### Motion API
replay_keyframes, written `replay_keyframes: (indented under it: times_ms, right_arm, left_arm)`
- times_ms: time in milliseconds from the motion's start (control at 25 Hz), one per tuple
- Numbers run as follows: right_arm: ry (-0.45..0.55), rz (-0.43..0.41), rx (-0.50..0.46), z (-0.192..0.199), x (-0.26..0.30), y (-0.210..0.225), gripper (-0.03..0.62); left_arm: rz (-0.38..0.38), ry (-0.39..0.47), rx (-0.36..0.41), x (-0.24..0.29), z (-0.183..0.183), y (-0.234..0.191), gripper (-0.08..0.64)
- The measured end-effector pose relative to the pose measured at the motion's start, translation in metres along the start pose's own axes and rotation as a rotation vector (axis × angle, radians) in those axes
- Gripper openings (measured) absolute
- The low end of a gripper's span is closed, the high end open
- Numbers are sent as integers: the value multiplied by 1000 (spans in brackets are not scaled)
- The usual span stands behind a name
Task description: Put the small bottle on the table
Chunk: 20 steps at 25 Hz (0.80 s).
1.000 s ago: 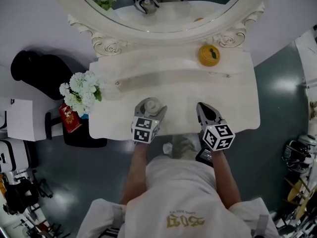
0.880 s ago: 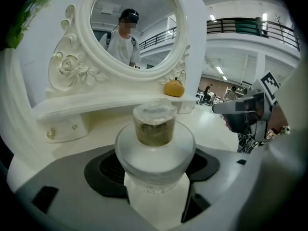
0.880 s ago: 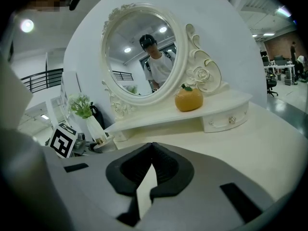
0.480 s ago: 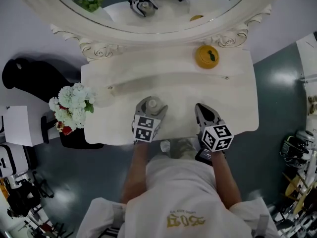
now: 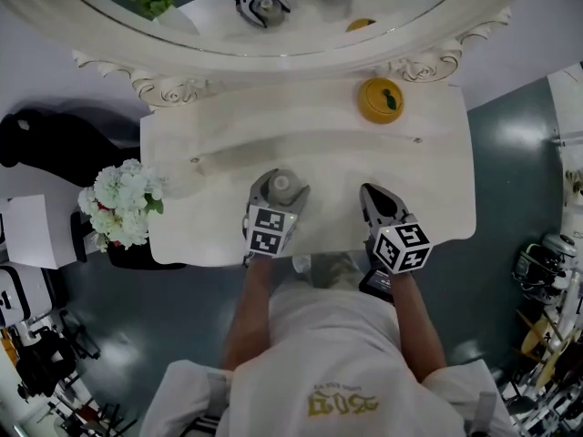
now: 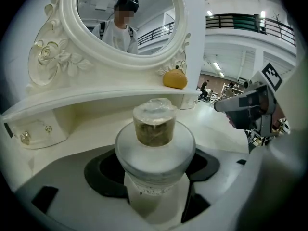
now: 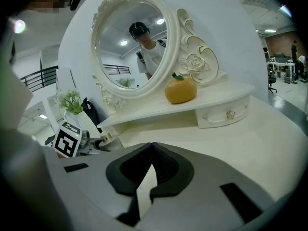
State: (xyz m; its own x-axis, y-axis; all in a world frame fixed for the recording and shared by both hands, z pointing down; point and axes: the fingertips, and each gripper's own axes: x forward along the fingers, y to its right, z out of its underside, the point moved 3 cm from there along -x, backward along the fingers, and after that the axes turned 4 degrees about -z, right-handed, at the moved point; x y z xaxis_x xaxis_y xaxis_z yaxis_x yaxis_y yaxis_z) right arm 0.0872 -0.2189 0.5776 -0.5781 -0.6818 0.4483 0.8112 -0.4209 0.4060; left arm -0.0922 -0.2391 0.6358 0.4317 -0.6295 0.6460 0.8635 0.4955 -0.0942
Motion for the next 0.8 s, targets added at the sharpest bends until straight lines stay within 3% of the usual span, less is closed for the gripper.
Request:
replay_keyframes:
  times_ms: [800]
  right_arm:
    - [-21, 6, -2, 11, -1, -6, 12]
  left_arm:
    - [-50, 13, 121, 10, -1, 2, 347]
